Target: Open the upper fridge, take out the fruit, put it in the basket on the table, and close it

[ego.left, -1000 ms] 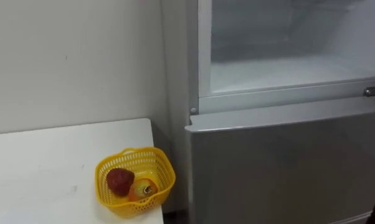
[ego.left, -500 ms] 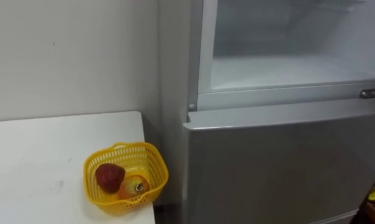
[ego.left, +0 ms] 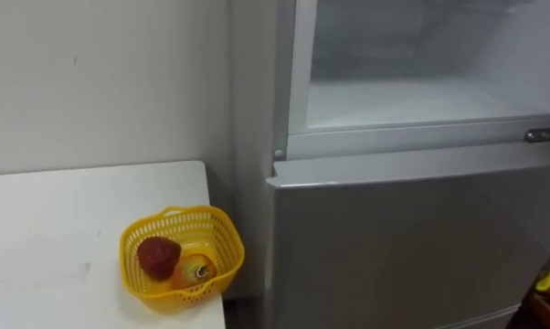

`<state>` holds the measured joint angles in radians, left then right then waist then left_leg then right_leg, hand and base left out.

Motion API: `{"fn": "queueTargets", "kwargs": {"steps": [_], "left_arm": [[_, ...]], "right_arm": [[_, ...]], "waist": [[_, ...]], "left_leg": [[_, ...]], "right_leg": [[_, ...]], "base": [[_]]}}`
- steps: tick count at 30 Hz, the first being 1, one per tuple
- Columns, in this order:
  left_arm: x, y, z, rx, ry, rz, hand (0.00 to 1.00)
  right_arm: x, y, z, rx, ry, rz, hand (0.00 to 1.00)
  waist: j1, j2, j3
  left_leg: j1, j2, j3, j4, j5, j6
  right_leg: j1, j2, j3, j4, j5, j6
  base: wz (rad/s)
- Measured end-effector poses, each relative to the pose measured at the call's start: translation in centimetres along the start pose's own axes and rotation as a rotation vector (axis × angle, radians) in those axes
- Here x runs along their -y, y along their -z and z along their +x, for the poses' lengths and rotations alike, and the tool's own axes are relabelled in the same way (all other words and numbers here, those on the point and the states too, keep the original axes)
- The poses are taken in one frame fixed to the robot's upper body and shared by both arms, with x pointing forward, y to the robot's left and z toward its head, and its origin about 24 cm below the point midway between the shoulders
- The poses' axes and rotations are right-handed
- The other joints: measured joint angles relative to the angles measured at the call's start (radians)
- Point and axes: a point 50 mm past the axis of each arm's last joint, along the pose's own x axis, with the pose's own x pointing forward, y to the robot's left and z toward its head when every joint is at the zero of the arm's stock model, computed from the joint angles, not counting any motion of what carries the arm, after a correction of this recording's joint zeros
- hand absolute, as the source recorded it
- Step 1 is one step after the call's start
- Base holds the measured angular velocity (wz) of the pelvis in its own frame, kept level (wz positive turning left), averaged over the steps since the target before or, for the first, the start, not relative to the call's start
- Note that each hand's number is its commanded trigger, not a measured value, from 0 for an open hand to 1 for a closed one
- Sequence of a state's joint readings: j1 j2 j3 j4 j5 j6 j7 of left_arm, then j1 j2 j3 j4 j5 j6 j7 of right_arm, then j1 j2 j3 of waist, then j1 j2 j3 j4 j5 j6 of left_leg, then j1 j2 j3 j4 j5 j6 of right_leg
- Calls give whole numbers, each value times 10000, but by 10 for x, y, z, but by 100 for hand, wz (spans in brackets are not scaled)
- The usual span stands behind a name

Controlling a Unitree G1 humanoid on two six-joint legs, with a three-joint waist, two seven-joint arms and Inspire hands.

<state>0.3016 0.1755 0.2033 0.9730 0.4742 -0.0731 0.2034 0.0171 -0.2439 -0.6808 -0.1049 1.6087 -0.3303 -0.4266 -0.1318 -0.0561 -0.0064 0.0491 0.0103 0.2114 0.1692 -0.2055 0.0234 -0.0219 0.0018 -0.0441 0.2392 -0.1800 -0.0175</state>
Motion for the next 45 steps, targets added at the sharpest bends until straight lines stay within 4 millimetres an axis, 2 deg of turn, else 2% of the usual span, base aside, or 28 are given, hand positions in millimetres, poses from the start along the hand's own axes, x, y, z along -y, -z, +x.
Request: {"fn": "queueTargets", "kwargs": {"steps": [9, 11, 16, 19, 22, 25, 27, 29, 30, 31, 35, 39, 40, 43, 45], "left_arm": [[4, 11, -2, -423, 94, -236, 0], [6, 13, -3, -538, 173, -229, 0], [9, 18, -5, -666, 318, 205, 0], [9, 19, -5, -760, 462, 227, 0], [8, 21, -5, -809, 549, 220, 0], [-5, 24, -2, -811, 326, 418, 0], [-19, 25, 1, -800, 38, 773, 0], [-26, 23, 3, -733, -187, 822, 0], [-26, 22, 4, -738, -225, 765, 0], [-25, 23, 3, -773, -210, 702, 0], [-20, 27, 1, -912, -129, 492, 0], [-19, 29, -1, -961, -204, 462, 0], [-19, 30, -1, -987, -253, 430, 0], [-17, 30, -2, -1011, -628, 421, 0], [-17, 31, -4, -1038, -984, 381, 0]], "right_arm": [[-30, 2, -5, -124, -2564, 224, 0], [-31, 3, -6, -178, -2770, 146, 0], [-35, 10, -10, -284, -3897, -1152, 0], [-41, 16, -14, -432, -5180, -2676, 0], [-49, 31, -17, -1244, -6847, -4534, 0], [-43, 45, -26, -2553, -8052, -6383, 0], [-25, 49, -22, -3589, -8091, -7551, 0], [-15, 47, -21, -4215, -7806, -7915, 0], [-13, 48, -23, -4596, -7882, -7823, 0], [-14, 49, -24, -4787, -7952, -7587, 0], [-38, 37, -25, -4335, -8614, -5978, 0], [-47, 25, -21, -3696, -8367, -4792, 0], [-47, 25, -20, -3673, -8240, -4685, 0], [-45, 17, -14, -3238, -7210, -4224, 0], [-36, 2, 1, -2291, -5676, -4197, 0]], "waist": [[46, 65, -53], [52, 82, -47], [55, 153, -60], [27, 158, -62], [34, 112, -37], [112, -181, -5], [265, -529, 32], [408, -705, 18], [472, -797, 56], [436, -819, 45], [495, -630, -52], [525, -375, 28], [523, -335, 17], [448, -205, 25], [287, -198, 38]], "left_leg": [[15, -14, -120, 47, 1, -2], [97, -17, -179, 74, 1, -2], [162, -28, -236, 69, -2, -5], [181, -8, -203, 73, -2, -5], [355, 17, -70, 9, -14, -23], [418, 144, 34, 4, -66, -104], [500, 206, 62, 37, -105, -177], [455, 260, 48, 148, -156, -231], [371, 288, 44, 201, -173, -239], [302, 290, 38, 225, -176, -238], [186, 285, -78, 332, -197, -211], [449, 286, -228, 309, -258, -207], [468, 288, -234, 285, -272, -210], [455, 272, -240, 286, -293, -212], [420, 267, -262, 322, -298, -211]], "right_leg": [[-88, -62, -115, 155, -113, -43], [53, -114, -135, 151, -111, -44], [112, -111, -225, 30, -121, -30], [120, -122, -236, 55, -112, -44], [263, -74, -216, 64, -115, -55], [303, 21, -100, 22, -81, -125], [422, 102, -75, -35, -53, -197], [401, 174, 9, -39, -39, -235], [357, 179, -10, -40, -31, -250], [318, 175, -30, -50, -25, -257], [395, 182, -177, -268, 66, -235], [759, 168, -389, -407, 61, -216], [773, 166, -385, -414, 55, -215], [761, 157, -374, -362, -15, -216], [808, 127, -404, -491, -29, -205]], "base": [[2], [7], [5], [-2], [-9], [-14], [-8], [-2], [0], [5], [12], [14], [0], [0], [7]]}}
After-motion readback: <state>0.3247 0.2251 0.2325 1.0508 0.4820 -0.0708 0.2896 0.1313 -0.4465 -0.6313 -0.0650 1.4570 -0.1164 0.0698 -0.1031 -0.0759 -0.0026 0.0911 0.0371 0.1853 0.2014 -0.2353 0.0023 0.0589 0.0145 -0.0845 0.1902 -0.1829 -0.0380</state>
